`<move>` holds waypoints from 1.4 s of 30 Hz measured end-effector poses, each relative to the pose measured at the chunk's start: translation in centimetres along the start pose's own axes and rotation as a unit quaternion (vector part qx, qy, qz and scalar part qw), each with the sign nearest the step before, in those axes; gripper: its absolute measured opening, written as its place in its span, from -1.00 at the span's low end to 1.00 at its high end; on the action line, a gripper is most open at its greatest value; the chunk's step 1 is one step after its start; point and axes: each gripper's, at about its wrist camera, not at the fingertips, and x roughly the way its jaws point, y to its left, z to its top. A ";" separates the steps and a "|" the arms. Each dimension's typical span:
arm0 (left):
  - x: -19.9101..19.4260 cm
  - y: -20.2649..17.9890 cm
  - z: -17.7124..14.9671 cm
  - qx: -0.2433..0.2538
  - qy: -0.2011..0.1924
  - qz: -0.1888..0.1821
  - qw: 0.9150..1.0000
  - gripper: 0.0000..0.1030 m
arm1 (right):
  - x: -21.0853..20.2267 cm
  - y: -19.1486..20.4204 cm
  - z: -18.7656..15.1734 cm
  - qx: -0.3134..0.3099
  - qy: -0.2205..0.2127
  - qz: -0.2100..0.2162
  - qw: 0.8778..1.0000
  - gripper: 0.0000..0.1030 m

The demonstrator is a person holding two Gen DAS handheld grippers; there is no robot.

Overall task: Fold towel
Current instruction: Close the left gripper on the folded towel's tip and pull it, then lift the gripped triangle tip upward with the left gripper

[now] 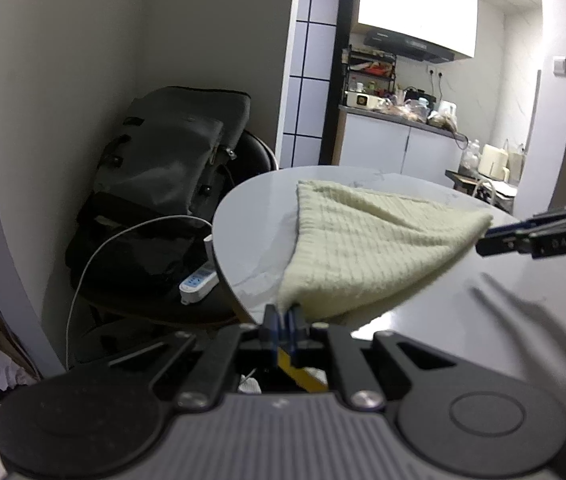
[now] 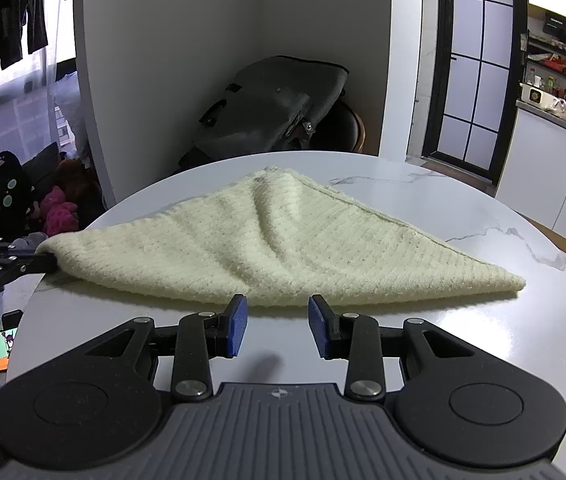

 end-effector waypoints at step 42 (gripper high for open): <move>-0.9 0.0 4.3 -0.044 -0.057 0.032 0.997 -0.90 | -2.3 0.5 -1.2 0.008 -0.014 0.011 1.000 -0.03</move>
